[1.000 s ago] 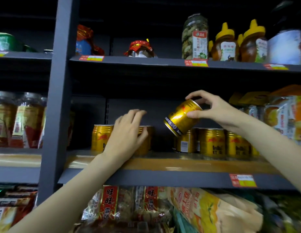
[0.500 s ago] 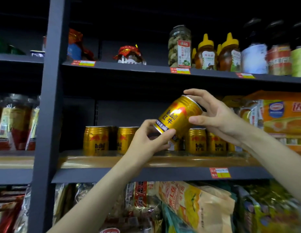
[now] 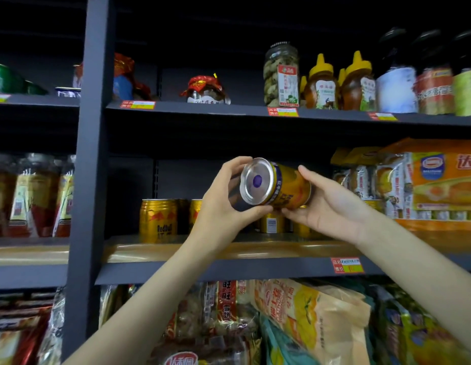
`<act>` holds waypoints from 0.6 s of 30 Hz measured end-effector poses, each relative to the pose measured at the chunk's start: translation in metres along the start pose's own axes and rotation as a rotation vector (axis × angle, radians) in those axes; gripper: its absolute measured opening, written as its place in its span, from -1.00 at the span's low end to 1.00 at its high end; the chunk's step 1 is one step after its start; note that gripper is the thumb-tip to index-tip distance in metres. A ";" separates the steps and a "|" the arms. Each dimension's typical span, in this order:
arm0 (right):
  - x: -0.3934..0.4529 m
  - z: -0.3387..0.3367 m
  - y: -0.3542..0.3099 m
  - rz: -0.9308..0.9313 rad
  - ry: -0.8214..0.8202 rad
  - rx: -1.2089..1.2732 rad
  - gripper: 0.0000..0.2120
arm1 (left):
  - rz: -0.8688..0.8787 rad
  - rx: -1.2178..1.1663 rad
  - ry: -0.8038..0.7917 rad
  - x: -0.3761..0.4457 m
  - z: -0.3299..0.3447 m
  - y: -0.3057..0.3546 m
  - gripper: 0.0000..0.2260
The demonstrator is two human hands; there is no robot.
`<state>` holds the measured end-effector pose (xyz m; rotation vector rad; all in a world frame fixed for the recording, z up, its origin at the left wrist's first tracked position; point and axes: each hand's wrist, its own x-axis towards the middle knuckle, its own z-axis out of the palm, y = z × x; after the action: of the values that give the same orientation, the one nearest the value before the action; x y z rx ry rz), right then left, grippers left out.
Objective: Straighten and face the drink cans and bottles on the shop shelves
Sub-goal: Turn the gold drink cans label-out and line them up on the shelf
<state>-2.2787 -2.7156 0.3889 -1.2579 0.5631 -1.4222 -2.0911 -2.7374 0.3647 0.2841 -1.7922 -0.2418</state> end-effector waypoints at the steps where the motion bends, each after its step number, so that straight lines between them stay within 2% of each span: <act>1: 0.001 0.000 0.000 -0.059 0.000 -0.014 -0.51 | -0.039 -0.030 -0.016 0.000 0.000 0.001 -0.37; 3: 0.001 0.001 0.000 -0.183 -0.006 -0.055 -0.51 | -0.154 -0.138 -0.057 -0.001 -0.001 0.002 -0.42; 6: 0.001 0.003 0.002 -0.329 -0.001 -0.182 -0.52 | -0.424 -0.502 -0.089 -0.001 -0.002 0.004 -0.54; 8: -0.001 0.002 0.002 -0.363 -0.018 -0.230 -0.55 | -0.495 -0.583 -0.071 -0.003 0.000 0.002 -0.57; 10: -0.002 -0.001 0.002 -0.344 -0.027 -0.219 -0.58 | -0.375 -0.429 0.020 -0.004 0.001 0.000 -0.54; 13: -0.003 -0.005 0.000 -0.210 -0.015 -0.223 -0.68 | -0.150 -0.156 0.133 0.001 -0.002 -0.003 -0.44; 16: -0.001 -0.006 0.002 -0.099 0.002 -0.163 -0.79 | 0.051 0.022 0.072 0.001 -0.003 -0.003 -0.32; 18: 0.001 -0.006 0.005 -0.063 0.007 -0.127 -0.72 | 0.142 0.125 0.005 -0.001 -0.001 -0.002 -0.29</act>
<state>-2.2815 -2.7199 0.3834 -1.3825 0.6311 -1.4624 -2.0894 -2.7393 0.3629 0.2440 -1.8169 -0.0286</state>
